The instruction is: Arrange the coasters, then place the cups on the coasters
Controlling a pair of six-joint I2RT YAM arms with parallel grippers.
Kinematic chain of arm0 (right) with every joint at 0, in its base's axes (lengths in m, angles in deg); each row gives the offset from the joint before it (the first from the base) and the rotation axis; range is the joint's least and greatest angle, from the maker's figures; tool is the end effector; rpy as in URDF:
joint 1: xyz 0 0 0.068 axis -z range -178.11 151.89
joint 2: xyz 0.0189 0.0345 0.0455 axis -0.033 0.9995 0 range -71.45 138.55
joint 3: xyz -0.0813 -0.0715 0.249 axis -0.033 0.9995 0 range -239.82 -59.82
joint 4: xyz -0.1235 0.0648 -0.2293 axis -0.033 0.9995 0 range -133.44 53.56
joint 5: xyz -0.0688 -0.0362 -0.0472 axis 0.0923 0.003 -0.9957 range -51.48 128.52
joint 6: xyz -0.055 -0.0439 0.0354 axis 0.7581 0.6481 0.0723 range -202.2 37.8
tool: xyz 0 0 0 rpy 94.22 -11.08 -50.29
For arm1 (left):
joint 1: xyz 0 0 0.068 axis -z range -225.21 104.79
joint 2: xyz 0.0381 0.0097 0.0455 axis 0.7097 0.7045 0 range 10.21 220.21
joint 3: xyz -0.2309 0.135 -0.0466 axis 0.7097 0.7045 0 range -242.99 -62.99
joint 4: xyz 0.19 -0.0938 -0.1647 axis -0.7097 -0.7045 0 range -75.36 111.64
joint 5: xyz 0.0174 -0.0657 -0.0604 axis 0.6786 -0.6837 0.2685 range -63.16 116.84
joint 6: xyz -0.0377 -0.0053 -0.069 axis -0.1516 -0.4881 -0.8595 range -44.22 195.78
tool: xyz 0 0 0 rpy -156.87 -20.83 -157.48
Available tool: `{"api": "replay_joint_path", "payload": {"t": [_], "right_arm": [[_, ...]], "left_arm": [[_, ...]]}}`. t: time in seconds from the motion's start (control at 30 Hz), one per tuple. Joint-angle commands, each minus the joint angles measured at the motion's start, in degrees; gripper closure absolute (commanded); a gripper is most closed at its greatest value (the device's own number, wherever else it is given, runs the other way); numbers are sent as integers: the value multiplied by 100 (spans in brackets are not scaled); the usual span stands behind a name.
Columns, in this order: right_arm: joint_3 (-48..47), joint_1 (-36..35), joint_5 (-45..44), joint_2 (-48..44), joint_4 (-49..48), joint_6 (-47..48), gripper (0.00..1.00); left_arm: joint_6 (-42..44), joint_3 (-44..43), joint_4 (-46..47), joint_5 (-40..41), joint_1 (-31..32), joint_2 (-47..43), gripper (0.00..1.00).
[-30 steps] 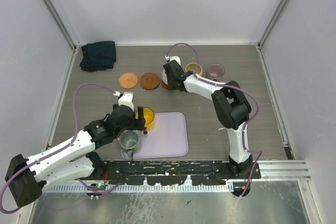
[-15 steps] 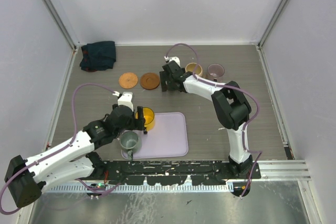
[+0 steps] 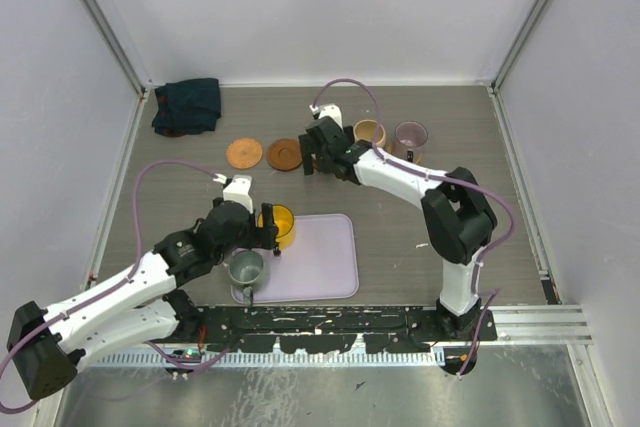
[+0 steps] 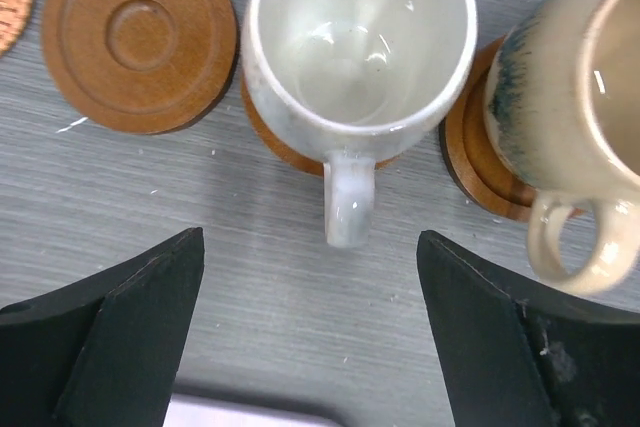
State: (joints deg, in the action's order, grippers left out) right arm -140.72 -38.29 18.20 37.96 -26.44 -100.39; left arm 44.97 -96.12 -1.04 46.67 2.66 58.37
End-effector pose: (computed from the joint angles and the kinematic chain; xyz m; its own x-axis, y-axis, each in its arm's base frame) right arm 0.3620 0.2751 0.1956 -0.6485 -0.1644 -0.7433 -0.2281 0.9735 -0.0163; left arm 0.1598 -0.1425 0.2175 -0.6175 -0.0354 -0.7858 0.2345 0.9453 -0.2269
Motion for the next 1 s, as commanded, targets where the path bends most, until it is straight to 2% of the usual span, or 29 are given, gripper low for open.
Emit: {"api": "replay_joint_path", "payload": {"t": [0.0, 0.07, 0.13, 0.5, 0.8, 0.97], "right_arm": [[252, -137, -530, -851, -137, -184, 8], [481, -164, -587, -1137, -253, -289, 7], [745, -177, -611, -1495, -380, -368, 7], [1626, -275, -593, -2855, -868, -506, 6], [1807, -322, -507, -3028, -970, -457, 6], [1777, -352, -491, -2970, -961, -448, 6]], "left_arm": [[66, -71, 121, -200, -19, -78, 13], [51, -72, 159, -338, -19, -16, 13], [10, -63, 209, -452, -20, 83, 9], [-193, -119, 195, -829, -18, 804, 8], [-335, 33, 249, -767, -15, 1062, 7], [-374, 99, 364, -638, -15, 1185, 12]]}}
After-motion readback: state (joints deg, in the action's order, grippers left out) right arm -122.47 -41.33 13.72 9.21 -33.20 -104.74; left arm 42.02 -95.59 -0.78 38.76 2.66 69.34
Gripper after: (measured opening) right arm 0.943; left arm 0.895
